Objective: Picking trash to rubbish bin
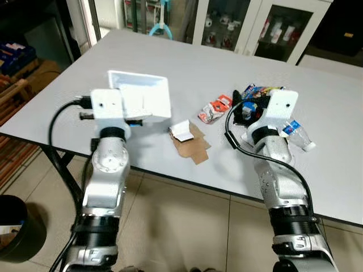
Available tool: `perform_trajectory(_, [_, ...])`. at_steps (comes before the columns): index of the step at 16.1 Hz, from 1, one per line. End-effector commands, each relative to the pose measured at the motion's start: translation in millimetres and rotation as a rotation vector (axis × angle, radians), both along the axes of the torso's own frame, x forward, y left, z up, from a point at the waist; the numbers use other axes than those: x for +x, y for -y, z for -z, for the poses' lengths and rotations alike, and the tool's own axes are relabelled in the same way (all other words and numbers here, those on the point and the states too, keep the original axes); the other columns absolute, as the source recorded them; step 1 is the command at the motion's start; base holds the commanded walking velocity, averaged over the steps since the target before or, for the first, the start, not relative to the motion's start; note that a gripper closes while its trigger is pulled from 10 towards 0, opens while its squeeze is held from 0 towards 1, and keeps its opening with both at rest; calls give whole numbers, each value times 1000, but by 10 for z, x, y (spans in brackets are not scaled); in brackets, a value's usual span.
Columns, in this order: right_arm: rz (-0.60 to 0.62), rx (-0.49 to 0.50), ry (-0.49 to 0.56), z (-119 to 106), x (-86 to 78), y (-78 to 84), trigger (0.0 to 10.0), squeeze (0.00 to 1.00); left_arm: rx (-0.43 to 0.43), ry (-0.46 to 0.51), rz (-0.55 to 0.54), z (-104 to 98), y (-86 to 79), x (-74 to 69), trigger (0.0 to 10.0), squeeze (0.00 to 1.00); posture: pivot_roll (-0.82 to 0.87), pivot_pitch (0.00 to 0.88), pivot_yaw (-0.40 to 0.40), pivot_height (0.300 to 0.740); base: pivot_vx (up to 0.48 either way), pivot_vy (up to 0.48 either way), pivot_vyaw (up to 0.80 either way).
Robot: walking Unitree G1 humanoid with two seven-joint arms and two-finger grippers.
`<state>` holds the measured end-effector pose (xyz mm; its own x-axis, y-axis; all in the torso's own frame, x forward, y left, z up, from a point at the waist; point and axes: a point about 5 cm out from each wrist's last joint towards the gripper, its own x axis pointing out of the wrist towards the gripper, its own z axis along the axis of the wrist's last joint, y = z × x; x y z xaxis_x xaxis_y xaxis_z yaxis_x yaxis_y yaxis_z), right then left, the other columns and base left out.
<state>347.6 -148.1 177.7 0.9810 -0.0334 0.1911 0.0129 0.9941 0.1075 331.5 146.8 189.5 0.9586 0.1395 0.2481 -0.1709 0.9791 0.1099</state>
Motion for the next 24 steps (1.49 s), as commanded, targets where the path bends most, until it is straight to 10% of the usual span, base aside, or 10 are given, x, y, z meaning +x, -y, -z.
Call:
perform_trajectory(1, [89,-1,-18,98,-6,100,10000,0,25,36,66,-27,131,45,10000,0,-37,15,-93,740,0,0,0])
perform_trajectory(6, [153,-76,7,190,-54,139,10000,0,252,68,245,20,220,52,10000,0,-37,0,-89,740,0,0,0])
perform_trajectory(24, [134,-68,-1,290,-47,77,10000,0,157,47,167,149,104,85,10000,0,-46,0,-97,740,-49,0,0])
